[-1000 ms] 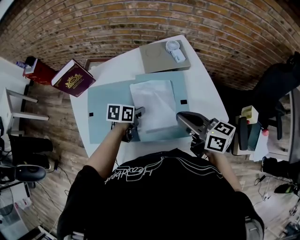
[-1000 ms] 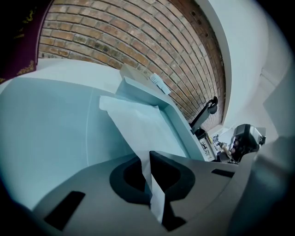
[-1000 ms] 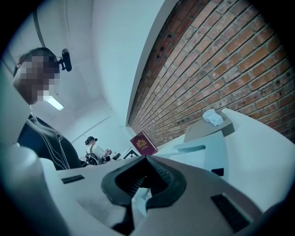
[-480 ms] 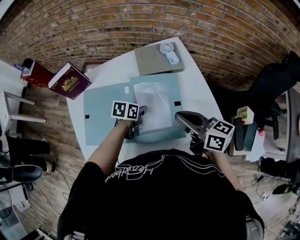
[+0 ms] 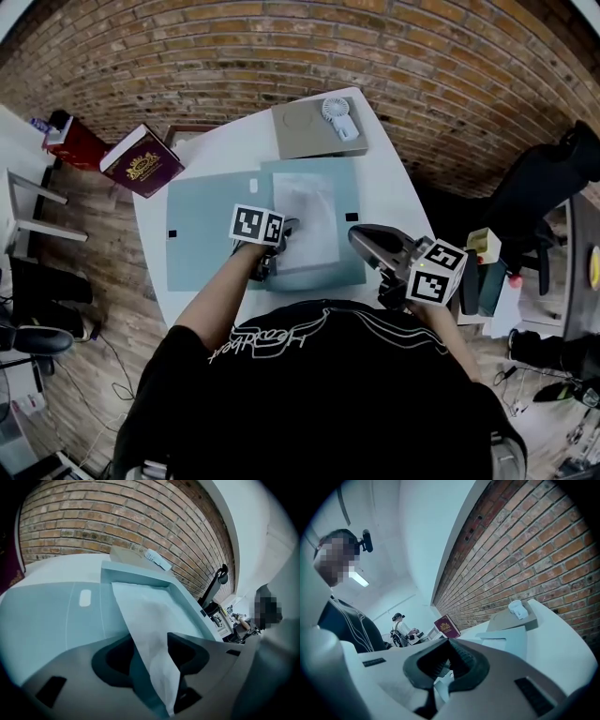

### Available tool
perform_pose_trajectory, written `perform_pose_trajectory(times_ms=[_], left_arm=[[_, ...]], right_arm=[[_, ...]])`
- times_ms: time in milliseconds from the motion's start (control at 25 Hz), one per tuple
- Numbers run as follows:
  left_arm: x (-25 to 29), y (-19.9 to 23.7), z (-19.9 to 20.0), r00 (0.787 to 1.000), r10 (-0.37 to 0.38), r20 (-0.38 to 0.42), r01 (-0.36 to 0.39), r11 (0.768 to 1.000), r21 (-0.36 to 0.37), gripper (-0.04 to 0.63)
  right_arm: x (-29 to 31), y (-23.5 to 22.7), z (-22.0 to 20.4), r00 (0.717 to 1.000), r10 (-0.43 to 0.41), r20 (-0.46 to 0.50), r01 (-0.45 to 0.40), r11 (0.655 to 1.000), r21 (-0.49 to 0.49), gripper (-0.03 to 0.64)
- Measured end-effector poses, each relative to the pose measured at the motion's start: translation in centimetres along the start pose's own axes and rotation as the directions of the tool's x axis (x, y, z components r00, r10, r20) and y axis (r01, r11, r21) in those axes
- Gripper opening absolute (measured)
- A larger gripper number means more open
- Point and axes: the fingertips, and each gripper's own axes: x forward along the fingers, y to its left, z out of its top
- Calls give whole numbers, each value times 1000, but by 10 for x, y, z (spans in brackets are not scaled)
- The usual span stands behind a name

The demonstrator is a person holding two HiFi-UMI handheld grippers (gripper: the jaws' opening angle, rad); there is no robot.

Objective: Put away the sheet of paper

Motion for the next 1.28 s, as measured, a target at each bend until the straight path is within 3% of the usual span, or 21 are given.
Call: perform_pose_trajectory(times_ms=[120,240,440,520,600,720,840,1000,1160,1280], left_arm=[[-7,1,3,999,13,35,-13,1000,-14,324],[-25,8,8,993,67,97,-65,998,-18,334],[-65,8,11,978,50,203,-32,995,-90,336],[-88,1,16,961,25,274,4,995,-105,330],[-112,-10,21,937,-6,350,44,994,-102,266],[-148,-36,28,889,-87,450,124,991,-52,172],[-184,-68,35,837,-174,518,173,984,51,63],[-217,-102,41,795,-257,549,211,966,148,42],[-240,-132,46,772,-313,554,208,947,246,37],[-248,-148,47,772,-342,537,198,931,307,35]], right_arm=[[5,4,1,1000,25,-5,-25,1000,-10,3],[8,8,4,999,46,-7,-46,999,-23,3],[11,18,9,998,69,-11,-70,996,-55,3],[12,22,10,997,70,-13,-71,995,-70,3],[12,23,11,998,59,-19,-60,994,-91,3],[14,27,10,999,46,-26,-49,992,-117,3],[16,32,11,998,52,-27,-55,990,-130,3],[17,42,14,998,53,-29,-57,984,-170,3],[13,50,22,998,59,-6,-59,979,-196,3],[9,60,32,997,76,30,-68,974,-216,3]])
